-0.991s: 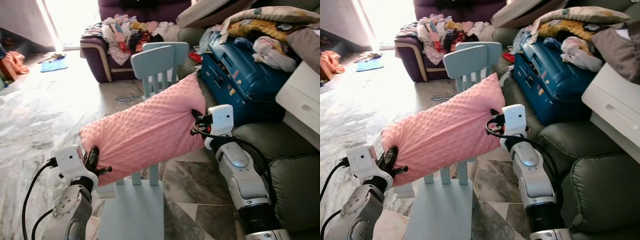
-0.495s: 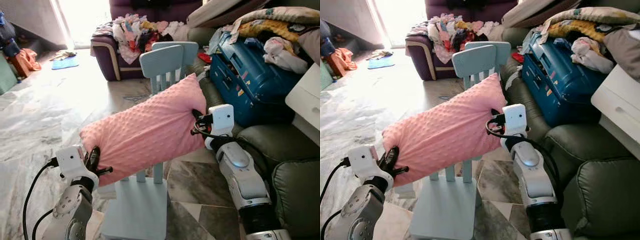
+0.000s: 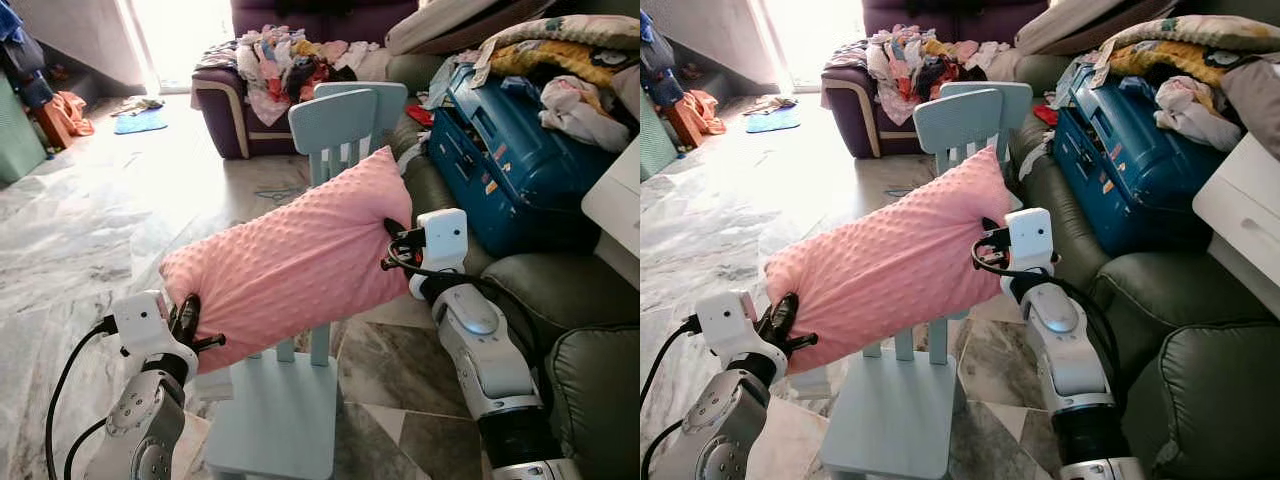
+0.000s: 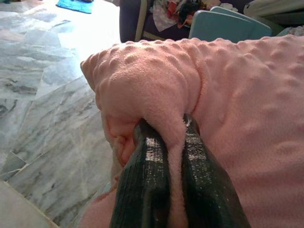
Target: Move the pillow to the sofa
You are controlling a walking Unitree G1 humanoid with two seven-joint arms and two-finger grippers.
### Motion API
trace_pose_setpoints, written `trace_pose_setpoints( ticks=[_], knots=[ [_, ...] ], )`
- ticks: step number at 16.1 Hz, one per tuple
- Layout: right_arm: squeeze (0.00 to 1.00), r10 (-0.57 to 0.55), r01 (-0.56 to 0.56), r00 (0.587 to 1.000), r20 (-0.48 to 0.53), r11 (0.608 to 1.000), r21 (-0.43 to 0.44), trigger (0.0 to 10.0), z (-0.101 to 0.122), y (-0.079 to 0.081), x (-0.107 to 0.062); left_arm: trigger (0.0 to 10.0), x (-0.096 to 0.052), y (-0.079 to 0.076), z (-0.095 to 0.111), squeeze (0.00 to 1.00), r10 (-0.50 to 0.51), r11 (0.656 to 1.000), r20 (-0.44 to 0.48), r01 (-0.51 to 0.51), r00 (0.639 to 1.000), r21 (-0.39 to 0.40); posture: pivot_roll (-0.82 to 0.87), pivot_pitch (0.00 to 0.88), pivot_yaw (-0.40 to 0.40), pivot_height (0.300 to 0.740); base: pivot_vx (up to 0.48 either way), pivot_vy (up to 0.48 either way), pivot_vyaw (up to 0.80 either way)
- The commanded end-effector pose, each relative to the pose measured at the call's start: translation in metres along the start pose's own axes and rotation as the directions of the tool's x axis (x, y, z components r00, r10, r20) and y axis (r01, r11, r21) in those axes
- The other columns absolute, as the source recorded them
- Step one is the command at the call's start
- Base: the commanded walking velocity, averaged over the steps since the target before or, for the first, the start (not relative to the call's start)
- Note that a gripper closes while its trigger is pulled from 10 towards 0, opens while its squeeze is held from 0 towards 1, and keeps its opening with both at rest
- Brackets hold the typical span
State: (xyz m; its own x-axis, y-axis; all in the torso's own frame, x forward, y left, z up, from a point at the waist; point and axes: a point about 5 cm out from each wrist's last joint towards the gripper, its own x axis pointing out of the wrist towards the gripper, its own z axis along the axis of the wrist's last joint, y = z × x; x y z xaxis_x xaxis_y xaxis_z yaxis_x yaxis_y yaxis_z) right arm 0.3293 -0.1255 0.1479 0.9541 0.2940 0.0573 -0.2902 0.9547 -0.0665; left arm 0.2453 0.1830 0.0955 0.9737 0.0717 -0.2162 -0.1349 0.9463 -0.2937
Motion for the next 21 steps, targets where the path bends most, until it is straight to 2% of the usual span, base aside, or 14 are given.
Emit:
trace_pose_setpoints(
  ticks=[1, 21],
  knots=[
    [0.00, -0.010, 0.010, 0.999, 0.041, 1.000, -0.002, 10.0, 0.0108, -0.0018, 0.0024, 10.0, -0.0001, 0.0017, 0.0026, 0.00, 0.010, 1.000, 0.005, -0.010, 1.000, 0.009, -0.21, 0.000, 0.068, 0.740, -0.255, 0.000, 0.00],
    [0.00, -0.014, 0.014, 0.999, 0.042, 1.000, 0.005, 10.0, 0.0102, -0.0006, 0.0039, 10.0, 0.0018, 0.0027, 0.0034, 0.00, 0.013, 1.000, -0.004, -0.012, 1.000, 0.019, -0.20, 0.000, 0.074, 0.740, -0.268, 0.000, 0.00]
  ],
)
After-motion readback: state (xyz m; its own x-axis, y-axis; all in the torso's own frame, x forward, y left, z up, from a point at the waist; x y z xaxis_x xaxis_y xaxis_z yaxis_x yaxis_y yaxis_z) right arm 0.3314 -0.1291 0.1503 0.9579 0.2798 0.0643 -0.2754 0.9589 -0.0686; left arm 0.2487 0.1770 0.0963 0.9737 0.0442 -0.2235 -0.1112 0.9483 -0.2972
